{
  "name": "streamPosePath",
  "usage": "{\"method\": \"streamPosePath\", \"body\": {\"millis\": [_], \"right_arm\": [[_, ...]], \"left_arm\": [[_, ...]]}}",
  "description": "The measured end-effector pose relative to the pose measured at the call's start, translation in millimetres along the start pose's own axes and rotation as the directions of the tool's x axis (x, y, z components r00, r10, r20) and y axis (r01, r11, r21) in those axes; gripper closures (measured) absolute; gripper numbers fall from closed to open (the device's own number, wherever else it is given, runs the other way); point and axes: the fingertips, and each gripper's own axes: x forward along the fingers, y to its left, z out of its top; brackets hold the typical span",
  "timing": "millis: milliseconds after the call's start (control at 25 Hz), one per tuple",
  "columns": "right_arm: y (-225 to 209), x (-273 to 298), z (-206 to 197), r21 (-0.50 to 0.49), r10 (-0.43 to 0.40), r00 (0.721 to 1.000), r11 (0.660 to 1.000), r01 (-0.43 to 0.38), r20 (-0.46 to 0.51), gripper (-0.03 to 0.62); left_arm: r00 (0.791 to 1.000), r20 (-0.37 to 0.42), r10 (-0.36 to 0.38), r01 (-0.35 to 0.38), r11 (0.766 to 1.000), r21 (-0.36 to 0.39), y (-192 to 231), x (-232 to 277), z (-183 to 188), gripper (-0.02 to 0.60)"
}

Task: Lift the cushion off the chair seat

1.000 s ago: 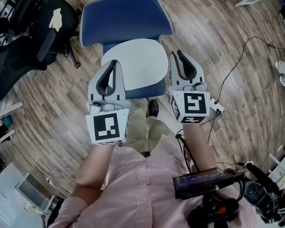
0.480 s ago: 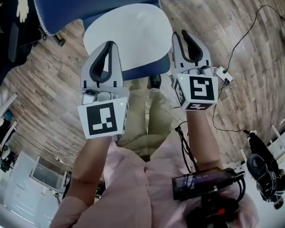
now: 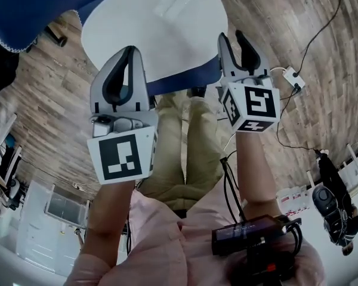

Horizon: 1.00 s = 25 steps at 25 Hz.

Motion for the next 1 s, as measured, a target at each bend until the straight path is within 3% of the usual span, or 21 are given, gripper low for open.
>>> {"method": "streamPosePath", "body": {"millis": [360,600,720,840,1000], "right_arm": [[-15,24,-53,0.135,0.045,0.998,0.99,-0.04,-0.04,0.428],[-17,42,-72,0.271,0.109,0.992,0.959,-0.089,-0.059,0.427],[-26,44,-75,0.301,0.08,0.995,0.952,-0.056,-0.067,0.437],[-43,46,-83,0.35,0.057,0.995,0.936,-0.027,-0.077,0.406],[-34,59,-91,0.382,0.129,0.988,0.92,-0.088,-0.085,0.391]], "left_arm": [[0.999,-0.044,-0.008,0.008,1.0,0.001,-11,16,-34,0.568],[0.998,-0.058,0.009,-0.009,1.0,0.009,-8,19,-40,0.568],[0.998,-0.056,0.023,-0.022,1.0,0.009,-4,17,-37,0.568],[0.998,-0.052,0.031,-0.031,0.999,0.009,-1,14,-34,0.568],[0.998,-0.054,0.031,-0.03,0.999,0.015,2,16,-37,0.568]]}}
